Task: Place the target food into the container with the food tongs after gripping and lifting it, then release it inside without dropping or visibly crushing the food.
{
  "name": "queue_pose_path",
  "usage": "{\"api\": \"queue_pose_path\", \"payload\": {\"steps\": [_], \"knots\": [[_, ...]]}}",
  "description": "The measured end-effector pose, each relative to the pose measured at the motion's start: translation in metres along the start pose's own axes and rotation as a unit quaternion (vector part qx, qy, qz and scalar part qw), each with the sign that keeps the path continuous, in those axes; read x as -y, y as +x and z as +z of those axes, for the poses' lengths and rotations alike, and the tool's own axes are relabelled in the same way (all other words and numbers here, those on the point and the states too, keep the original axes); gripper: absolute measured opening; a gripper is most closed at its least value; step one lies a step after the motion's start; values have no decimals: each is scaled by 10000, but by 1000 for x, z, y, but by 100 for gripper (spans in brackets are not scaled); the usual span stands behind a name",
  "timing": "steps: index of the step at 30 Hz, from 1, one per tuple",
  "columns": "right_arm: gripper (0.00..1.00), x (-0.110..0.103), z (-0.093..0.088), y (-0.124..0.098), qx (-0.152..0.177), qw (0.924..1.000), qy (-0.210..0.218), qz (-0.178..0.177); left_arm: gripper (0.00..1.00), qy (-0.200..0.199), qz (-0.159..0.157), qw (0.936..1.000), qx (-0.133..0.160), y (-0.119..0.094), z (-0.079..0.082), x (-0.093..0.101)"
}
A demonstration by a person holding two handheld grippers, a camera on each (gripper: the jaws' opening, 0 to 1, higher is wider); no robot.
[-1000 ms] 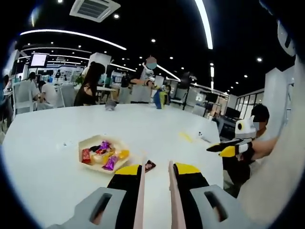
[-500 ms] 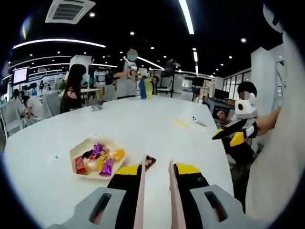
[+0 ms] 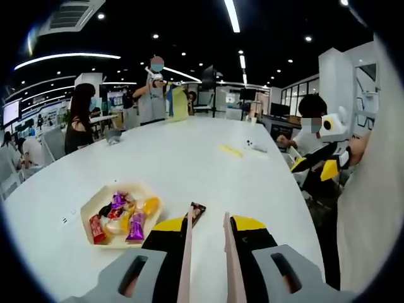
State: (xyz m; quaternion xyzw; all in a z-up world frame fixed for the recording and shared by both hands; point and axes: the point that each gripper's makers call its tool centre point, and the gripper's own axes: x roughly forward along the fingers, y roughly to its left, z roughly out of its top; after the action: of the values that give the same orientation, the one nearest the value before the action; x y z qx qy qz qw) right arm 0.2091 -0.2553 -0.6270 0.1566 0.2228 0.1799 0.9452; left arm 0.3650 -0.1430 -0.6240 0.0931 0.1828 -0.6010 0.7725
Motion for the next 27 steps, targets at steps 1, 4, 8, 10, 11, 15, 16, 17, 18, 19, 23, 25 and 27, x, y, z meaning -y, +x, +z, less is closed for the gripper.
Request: {"api": "queue_pose_path", "payload": {"steps": [1, 4, 8, 10, 11, 15, 16, 17, 18, 19, 23, 25, 27], "knots": [[50, -1, -1, 0, -21, 10000, -10, 15, 26, 48, -18, 10000, -18, 1, 0, -1], [50, -7, -11, 4, -204, 9995, -224, 107, 26, 62, -43, 10000, -50, 2, 2, -5], [50, -5, -6, 4, -49, 10000, 20, -8, 26, 90, -111, 9999, -86, 4, 2, -8], [50, -9, -7, 6, -61, 10000, -34, 33, 26, 137, -129, 9997, -150, 4, 1, -9], [50, -9, -9, 8, -105, 9999, -77, 46, 26, 158, -124, 9997, -165, 4, 1, -10], [50, -7, -8, 12, -39, 10000, -1, -22, 26, 159, -172, 9996, -182, 4, 2, -11], [50, -6, -6, 12, -5, 10000, 30, -41, 26, 160, -184, 9995, -204, 4, 2, -11], [50, -7, -3, 12, 78, 9999, 48, -43, 26, 172, -205, 9994, -234, 5, 1, -11], [50, -8, -2, 12, 110, 9999, 51, -29, 26, 201, -222, 9992, -269, 6, 0, -11], [50, -8, -3, 13, 101, 9999, 40, -21, 26, 225, -231, 9990, -297, 6, 0, -12], [50, -3, -9, 15, 30, 9999, 65, -137, 26, 220, -292, 9988, -312, 12, -1, -14], [50, -3, -4, 11, 121, 9997, 104, -170, 26, 263, -340, 9985, -333, 16, 0, -14], [50, -3, -7, 11, 90, 9998, 97, -165, 26, 330, -379, 9982, -338, 19, 2, -14]]}}
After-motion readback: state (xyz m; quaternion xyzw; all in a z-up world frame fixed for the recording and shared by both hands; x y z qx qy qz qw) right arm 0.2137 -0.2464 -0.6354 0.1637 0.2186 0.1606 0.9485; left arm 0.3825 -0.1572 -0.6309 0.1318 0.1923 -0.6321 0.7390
